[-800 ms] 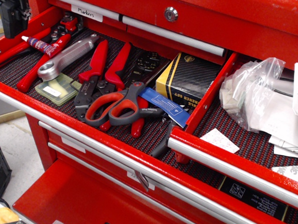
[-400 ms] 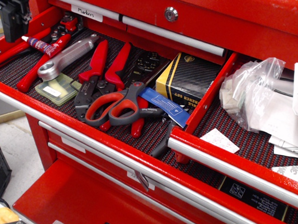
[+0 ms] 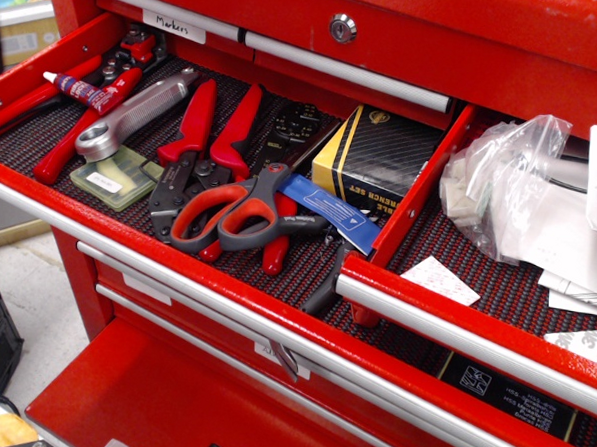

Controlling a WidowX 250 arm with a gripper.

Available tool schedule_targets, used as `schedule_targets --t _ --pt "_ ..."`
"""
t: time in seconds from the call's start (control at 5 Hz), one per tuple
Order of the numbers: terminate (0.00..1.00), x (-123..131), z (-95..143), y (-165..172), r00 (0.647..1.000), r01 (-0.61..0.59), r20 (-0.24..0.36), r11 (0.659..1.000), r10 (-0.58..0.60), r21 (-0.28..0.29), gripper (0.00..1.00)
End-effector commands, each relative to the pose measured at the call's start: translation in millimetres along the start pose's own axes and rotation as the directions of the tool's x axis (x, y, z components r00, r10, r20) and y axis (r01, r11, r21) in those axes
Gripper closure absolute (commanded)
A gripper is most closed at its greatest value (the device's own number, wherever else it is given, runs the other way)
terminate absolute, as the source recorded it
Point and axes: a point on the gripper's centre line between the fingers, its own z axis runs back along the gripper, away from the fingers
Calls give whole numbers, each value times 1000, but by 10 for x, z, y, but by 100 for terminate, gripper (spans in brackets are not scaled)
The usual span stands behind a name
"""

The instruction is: Pick up glue and put into drawer

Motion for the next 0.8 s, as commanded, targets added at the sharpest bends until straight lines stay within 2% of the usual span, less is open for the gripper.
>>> schedule_targets --t 0.0,0.2,0.4,0.6 --pt "0 319 -156 398 903 402 98 903 -419 152 0" --pt "0 494 -246 419 769 588 169 785 -617 193 0" --pt "0 630 -365 377 714 650 181 736 -677 190 0" --pt "0 634 -505 450 702 652 232 739 -673 171 0"
